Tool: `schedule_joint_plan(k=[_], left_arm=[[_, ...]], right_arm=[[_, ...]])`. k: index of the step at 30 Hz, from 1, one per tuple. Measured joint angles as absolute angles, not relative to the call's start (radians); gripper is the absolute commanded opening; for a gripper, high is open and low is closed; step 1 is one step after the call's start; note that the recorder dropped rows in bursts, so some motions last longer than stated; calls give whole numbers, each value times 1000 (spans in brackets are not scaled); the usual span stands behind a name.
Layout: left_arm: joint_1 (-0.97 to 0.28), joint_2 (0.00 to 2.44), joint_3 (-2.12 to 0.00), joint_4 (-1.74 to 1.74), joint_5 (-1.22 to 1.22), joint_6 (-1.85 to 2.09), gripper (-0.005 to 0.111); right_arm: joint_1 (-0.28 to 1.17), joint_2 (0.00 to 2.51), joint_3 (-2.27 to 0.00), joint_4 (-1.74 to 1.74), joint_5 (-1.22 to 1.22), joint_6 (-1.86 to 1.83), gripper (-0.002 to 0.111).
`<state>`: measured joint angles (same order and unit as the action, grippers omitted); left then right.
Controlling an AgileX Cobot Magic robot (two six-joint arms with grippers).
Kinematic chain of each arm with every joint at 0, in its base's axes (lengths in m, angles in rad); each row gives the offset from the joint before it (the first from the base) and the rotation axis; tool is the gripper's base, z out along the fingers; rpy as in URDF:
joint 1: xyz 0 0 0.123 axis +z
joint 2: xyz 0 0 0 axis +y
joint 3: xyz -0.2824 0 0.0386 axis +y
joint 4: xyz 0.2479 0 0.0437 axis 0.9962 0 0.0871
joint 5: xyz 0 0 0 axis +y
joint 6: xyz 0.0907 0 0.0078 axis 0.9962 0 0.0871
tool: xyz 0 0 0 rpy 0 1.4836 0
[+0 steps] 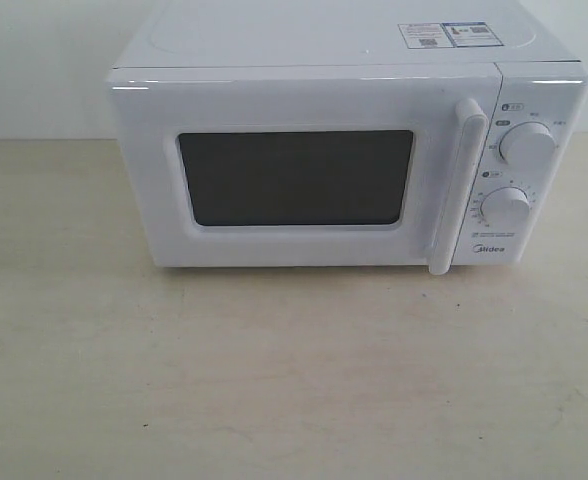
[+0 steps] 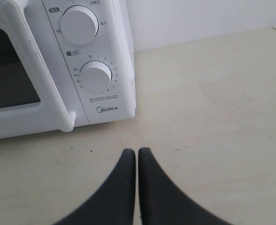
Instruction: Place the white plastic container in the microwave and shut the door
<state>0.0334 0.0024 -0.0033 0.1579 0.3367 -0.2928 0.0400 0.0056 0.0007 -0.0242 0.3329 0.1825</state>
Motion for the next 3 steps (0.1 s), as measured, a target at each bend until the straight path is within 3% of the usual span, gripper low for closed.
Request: schedule_joint_plan(k=[3], left_arm=[[33, 2, -3, 158, 337, -293, 4]], right_arm=[[40, 6, 1, -24, 333, 182, 0]])
